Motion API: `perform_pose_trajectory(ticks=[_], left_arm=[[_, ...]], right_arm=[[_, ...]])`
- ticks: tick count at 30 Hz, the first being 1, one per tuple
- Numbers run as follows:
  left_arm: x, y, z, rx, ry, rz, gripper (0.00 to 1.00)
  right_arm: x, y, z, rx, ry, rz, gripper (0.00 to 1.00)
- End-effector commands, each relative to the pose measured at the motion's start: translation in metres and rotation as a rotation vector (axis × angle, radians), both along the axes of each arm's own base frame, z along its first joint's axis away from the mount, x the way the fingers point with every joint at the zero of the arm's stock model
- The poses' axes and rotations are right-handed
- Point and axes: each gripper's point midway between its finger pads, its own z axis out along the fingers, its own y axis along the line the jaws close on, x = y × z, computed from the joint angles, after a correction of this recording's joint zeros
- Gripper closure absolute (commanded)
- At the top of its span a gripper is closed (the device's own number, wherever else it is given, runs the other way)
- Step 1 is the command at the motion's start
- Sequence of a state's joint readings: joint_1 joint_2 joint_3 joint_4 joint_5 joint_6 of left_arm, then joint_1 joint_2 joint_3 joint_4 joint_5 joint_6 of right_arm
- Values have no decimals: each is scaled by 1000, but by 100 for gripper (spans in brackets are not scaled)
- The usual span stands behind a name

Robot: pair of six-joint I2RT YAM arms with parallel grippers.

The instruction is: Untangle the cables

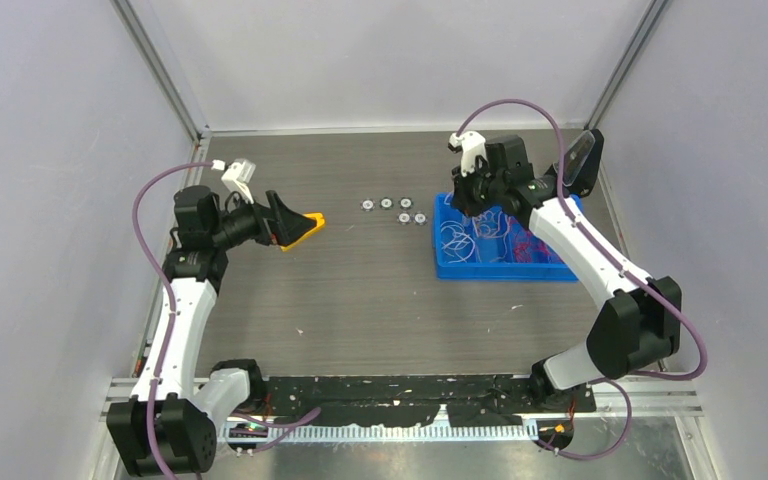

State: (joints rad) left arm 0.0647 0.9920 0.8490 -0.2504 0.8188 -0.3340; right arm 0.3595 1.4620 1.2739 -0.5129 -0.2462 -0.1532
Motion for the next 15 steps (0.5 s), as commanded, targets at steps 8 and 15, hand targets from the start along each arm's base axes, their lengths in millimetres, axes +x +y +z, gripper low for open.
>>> perform_pose_trajectory(ticks=[8, 15], left_arm=[[7, 1, 19, 21, -84, -1, 4], [6, 2, 17, 29, -80, 2, 4]], right_arm=[[11, 13, -12, 45, 4, 18, 94], [16, -2, -61, -36, 91, -59, 94]])
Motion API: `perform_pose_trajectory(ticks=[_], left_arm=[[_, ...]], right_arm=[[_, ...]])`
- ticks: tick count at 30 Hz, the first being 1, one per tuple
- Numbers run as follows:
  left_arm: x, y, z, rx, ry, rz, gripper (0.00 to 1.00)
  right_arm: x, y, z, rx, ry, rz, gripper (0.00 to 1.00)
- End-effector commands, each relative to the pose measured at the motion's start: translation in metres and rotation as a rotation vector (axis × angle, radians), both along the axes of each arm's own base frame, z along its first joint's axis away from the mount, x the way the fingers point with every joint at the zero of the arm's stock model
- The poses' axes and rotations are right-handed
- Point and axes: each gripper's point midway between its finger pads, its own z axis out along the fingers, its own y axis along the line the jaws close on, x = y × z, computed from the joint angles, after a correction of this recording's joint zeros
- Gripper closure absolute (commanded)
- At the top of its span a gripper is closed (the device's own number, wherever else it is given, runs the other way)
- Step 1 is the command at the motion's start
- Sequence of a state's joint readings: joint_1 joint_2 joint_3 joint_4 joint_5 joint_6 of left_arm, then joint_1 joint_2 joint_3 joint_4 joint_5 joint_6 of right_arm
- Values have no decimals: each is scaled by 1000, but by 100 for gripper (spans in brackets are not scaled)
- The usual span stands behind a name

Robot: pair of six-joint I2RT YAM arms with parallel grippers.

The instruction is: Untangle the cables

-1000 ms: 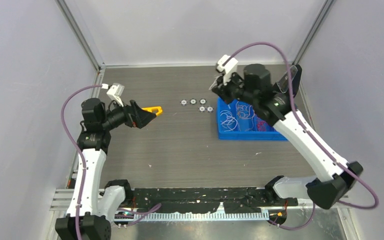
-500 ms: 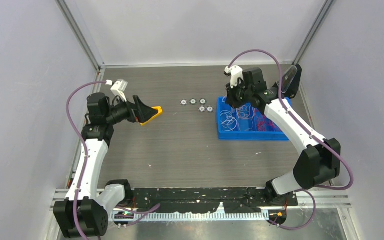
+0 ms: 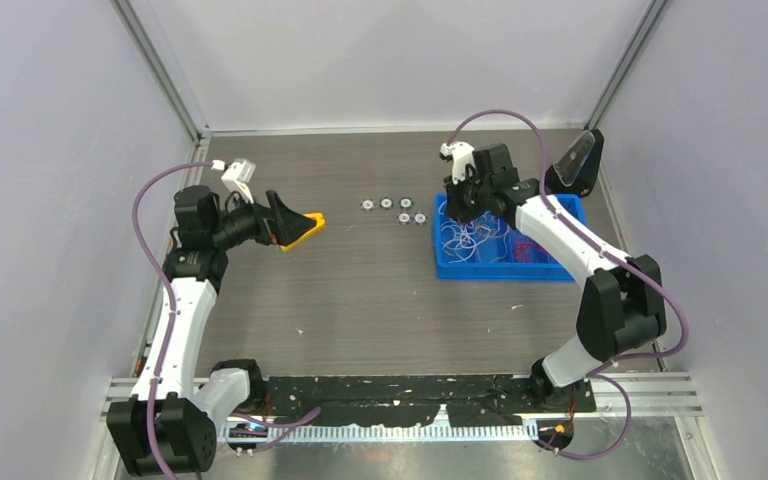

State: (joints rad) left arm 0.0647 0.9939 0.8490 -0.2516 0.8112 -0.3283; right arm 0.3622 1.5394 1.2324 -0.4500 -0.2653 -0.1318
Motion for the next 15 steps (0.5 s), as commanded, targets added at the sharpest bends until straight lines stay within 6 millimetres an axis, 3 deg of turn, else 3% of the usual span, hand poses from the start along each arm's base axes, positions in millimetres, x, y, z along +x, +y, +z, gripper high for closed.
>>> perform_pose_trajectory(ticks=[1, 4, 8, 12, 15], left_arm=[[5, 1, 17, 21, -75, -2, 4], [6, 1, 15, 18, -67, 3, 4], [5, 1, 15, 19, -63, 4, 4], [3, 2, 16, 34, -65, 1, 4], [1, 2, 18, 40, -74, -3, 3]], right_arm=[[8, -11, -33, -53, 45, -65, 94], [-1, -14, -72, -86, 142, -68, 94], [-5, -11, -99, -89, 196, -44, 92], [-3, -10, -95, -98, 197, -23, 70], [-3, -13, -62, -89, 141, -6, 54]])
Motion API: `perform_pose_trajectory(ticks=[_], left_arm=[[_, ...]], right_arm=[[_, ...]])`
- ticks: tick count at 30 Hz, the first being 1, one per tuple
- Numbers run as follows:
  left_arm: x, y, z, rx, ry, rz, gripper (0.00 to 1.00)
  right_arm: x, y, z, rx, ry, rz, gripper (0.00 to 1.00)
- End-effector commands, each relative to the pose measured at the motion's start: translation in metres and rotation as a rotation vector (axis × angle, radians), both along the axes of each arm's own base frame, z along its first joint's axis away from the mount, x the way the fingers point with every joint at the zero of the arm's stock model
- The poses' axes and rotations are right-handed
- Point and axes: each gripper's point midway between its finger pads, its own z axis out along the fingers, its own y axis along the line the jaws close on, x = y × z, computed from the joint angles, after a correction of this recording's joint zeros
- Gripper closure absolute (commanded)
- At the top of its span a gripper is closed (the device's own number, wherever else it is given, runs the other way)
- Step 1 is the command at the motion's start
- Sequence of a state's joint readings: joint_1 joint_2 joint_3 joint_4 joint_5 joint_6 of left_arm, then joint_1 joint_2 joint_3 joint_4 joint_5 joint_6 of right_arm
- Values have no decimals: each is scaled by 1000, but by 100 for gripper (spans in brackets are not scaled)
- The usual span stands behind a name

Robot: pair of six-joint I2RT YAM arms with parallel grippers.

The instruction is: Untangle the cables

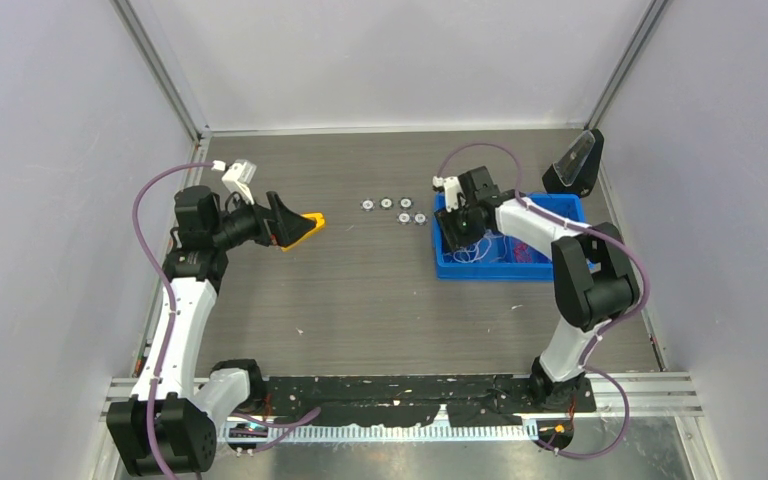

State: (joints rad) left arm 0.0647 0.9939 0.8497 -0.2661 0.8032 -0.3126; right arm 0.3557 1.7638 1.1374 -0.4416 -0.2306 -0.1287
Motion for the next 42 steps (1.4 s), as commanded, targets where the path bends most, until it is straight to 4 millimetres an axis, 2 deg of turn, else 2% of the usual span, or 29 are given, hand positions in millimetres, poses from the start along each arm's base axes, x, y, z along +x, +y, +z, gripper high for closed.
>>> perform_pose_trajectory(ticks=[1, 2, 4, 5, 9, 10, 13, 14, 15, 16, 18, 19, 20, 21, 25, 29, 35, 38, 42], left_arm=[[1, 1, 22, 28, -81, -6, 3], [1, 0, 21, 26, -80, -10, 3], [1, -1, 23, 17, -82, -12, 3], [1, -1, 24, 13, -85, -14, 3], [2, -3, 25, -4, -87, -19, 3], [2, -4, 26, -7, -89, -19, 3], [2, -4, 28, -8, -97, -19, 3], [1, -4, 29, -7, -102, -17, 3], [1, -3, 28, -6, -101, -16, 3], [0, -4, 28, -7, -101, -16, 3], [0, -4, 26, -7, -96, -16, 3], [0, -4, 25, -7, -94, -18, 3], [0, -4, 25, -6, -92, -17, 3], [0, -4, 25, -7, -92, -18, 4], [3, -3, 24, -3, -87, -18, 4], [4, -2, 23, 10, -87, -14, 4], [4, -1, 17, 27, -81, -17, 4], [5, 0, 16, 27, -78, -16, 4], [8, 1, 15, 35, -79, -13, 5]], right_arm=[[13, 3, 76, 56, -167, 35, 50], [10, 2, 87, 50, -175, 48, 44], [7, -2, 120, 57, -243, 70, 35], [-4, -5, 133, 55, -243, 79, 33], [-23, -24, 184, 50, -293, 123, 19], [-28, -36, 195, 45, -290, 109, 16], [-32, -69, 207, -14, -297, 65, 15], [-30, -91, 209, -58, -300, 3, 16], [-29, -102, 207, -83, -301, -18, 17], [-26, -122, 204, -129, -296, -73, 18], [-20, -150, 191, -219, -278, -138, 21], [-17, -159, 186, -239, -268, -160, 26], [-9, -174, 180, -259, -255, -211, 29], [-4, -181, 177, -259, -246, -250, 32], [38, -216, 167, -309, -246, -401, 34], [68, -232, 153, -338, -251, -425, 35], [99, -252, 130, -334, -213, -429, 46], [107, -253, 125, -319, -200, -430, 51], [112, -242, 111, -243, -156, -405, 52]])
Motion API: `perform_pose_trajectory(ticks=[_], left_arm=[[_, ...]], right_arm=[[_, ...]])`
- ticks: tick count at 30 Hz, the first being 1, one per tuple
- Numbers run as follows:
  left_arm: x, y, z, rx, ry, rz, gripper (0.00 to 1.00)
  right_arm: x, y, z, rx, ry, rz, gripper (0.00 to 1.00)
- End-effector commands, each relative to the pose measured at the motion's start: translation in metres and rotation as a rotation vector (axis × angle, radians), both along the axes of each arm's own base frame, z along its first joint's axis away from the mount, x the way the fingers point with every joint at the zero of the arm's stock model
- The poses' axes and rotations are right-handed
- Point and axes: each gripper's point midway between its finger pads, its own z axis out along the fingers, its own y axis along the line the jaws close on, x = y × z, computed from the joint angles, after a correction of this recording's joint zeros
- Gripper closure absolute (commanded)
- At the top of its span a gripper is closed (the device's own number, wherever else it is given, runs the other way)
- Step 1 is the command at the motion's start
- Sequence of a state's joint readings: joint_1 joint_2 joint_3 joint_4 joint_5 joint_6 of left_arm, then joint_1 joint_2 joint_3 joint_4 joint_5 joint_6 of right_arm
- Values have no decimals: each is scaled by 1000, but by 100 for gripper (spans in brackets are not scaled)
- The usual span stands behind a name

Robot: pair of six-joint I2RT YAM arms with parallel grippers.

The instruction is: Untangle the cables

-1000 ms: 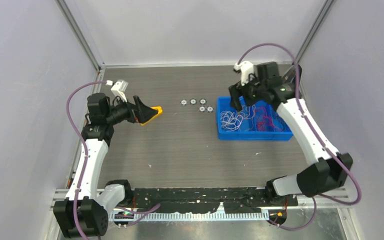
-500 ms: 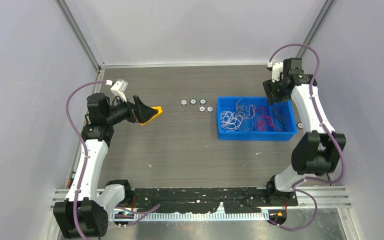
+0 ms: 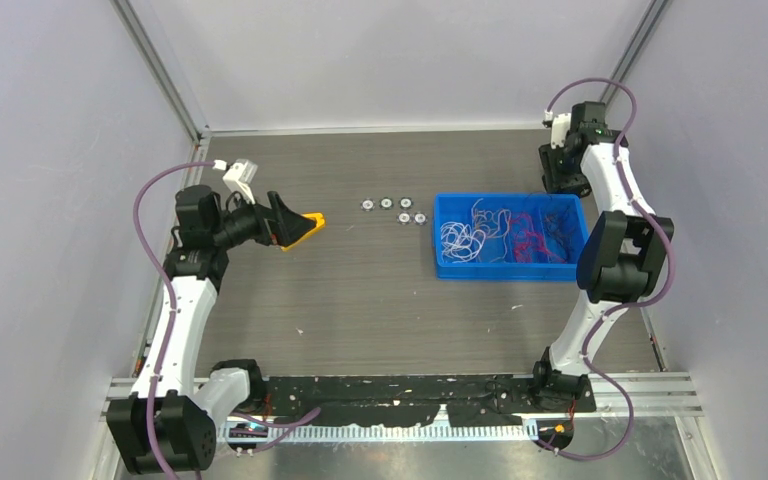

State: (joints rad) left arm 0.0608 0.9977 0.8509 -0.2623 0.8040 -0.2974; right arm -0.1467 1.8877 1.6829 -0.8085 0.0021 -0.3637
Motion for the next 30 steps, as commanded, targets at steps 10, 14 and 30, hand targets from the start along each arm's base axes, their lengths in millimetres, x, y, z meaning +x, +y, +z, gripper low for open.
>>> perform_pose_trajectory(ticks=[10, 14, 30], left_arm=[[8, 3, 10, 46, -56, -6, 5], [8, 3, 10, 48, -55, -6, 5], [5, 2, 8, 37, -50, -13, 5]], right_arm=[[11, 7, -1, 163, -14, -11, 54], [8, 9, 2, 198, -17, -13, 53], [11, 11, 53, 302, -187, 4, 51]])
